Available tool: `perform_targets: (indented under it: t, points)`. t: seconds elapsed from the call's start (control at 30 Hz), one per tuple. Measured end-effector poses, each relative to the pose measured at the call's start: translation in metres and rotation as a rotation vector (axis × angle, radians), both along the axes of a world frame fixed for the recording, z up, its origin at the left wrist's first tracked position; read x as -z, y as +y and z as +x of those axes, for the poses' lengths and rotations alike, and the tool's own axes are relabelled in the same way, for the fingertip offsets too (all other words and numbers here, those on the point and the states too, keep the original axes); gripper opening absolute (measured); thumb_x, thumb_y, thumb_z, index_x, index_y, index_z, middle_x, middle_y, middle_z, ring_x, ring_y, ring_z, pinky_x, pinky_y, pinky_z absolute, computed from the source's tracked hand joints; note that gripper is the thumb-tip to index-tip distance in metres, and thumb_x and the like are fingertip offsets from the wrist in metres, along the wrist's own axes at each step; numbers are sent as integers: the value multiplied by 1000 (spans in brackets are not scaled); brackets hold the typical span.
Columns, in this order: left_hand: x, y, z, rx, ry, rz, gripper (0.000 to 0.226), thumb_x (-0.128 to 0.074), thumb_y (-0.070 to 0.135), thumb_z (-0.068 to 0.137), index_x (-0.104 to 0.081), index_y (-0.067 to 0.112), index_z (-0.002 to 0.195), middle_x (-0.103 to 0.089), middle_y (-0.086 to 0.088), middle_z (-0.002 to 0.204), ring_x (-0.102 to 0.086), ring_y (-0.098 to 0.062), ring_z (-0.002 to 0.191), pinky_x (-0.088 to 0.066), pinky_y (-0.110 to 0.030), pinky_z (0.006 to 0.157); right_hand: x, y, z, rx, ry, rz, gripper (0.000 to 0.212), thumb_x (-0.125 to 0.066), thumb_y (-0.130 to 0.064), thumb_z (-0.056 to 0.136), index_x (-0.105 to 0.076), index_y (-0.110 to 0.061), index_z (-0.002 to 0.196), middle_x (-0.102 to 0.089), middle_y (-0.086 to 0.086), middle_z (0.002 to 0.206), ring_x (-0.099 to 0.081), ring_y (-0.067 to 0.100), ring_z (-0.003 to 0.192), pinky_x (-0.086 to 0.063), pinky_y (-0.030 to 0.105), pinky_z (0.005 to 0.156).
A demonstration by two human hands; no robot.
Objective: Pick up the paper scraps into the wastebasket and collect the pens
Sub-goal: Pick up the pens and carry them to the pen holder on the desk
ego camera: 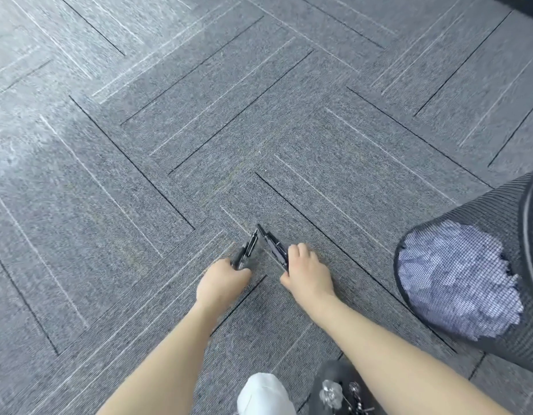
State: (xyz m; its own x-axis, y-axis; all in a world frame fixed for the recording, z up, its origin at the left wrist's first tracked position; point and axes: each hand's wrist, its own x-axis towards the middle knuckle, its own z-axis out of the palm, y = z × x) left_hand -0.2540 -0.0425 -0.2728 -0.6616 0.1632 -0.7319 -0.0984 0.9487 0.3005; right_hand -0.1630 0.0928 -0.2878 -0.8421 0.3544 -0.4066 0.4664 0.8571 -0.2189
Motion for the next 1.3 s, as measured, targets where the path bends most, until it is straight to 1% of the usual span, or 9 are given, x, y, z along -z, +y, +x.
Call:
perform_targets:
  t: [0.13,0.2,0.33,0.4,0.47,0.73,0.93,1.1,1.3]
  points:
    - [-19,-27,-5,-268,3,154,24,-54,28,84,-45,16,65,-44,4,53,-38,-13,46,-30,-21,47,-7,0,-8,105,-13,-116,25,-50,-28,89,-42,-11,106,-52,5,103,-56,17,82,-44,24,57]
    - [-32,-34,-17,-378,25,225,29,-55,33,87,-45,15,66,-45,2,56,-40,-13,49,-35,-23,50,-22,-1,-18,329,10,-353,14,-50,-27,89,-44,-15,95,-52,-1,83,-49,10,61,-34,22,51]
    - [-77,-48,-39,-561,-29,491,21,-55,32,89,-53,12,84,-59,-4,76,-59,-14,68,-53,-31,74,-68,-25,-58,645,141,-976,6,-47,-19,93,-47,-13,91,-47,-1,71,-44,9,57,-40,24,58]
    - [-112,-54,-43,-591,-14,610,14,-56,25,89,-51,14,84,-56,-3,73,-56,-13,61,-53,-28,68,-107,-40,-79,763,225,-1340,7,-47,-13,92,-45,-11,86,-45,0,70,-44,7,54,-44,22,55]
    - [-159,-58,-40,-559,52,631,14,-58,26,87,-51,15,83,-50,1,65,-46,-11,54,-48,-29,62,-163,-52,-91,759,309,-1461,12,-48,-13,92,-43,-12,81,-44,-2,67,-43,5,50,-42,20,50]
    - [-448,4,-33,-1104,128,994,25,-56,25,89,-40,19,71,-39,1,57,-35,-12,49,-29,-25,48,-508,-28,-122,696,911,-1613,16,-49,-12,93,-43,-20,80,-44,-6,64,-42,4,48,-39,17,49]
    - [-682,58,-38,-1292,-7,1125,23,-56,21,86,-42,17,69,-41,3,57,-38,-15,53,-31,-31,60,-739,6,-112,800,1026,-1662,5,-51,-16,92,-52,-20,94,-55,-5,70,-53,5,59,-48,22,62]
    - [-832,121,-14,-985,-144,1181,18,-56,23,82,-53,6,77,-50,-9,71,-49,-23,66,-39,-37,65,-885,42,-73,819,988,-1619,10,-53,-20,90,-58,-15,96,-60,-3,72,-59,11,67,-52,28,72]
    - [-922,181,14,-500,-250,1231,21,-58,19,85,-44,15,70,-41,4,52,-37,-12,48,-33,-26,51,-975,108,-19,872,1231,-1352,9,-54,-15,89,-48,-18,84,-41,-7,57,-37,7,47,-35,21,48]
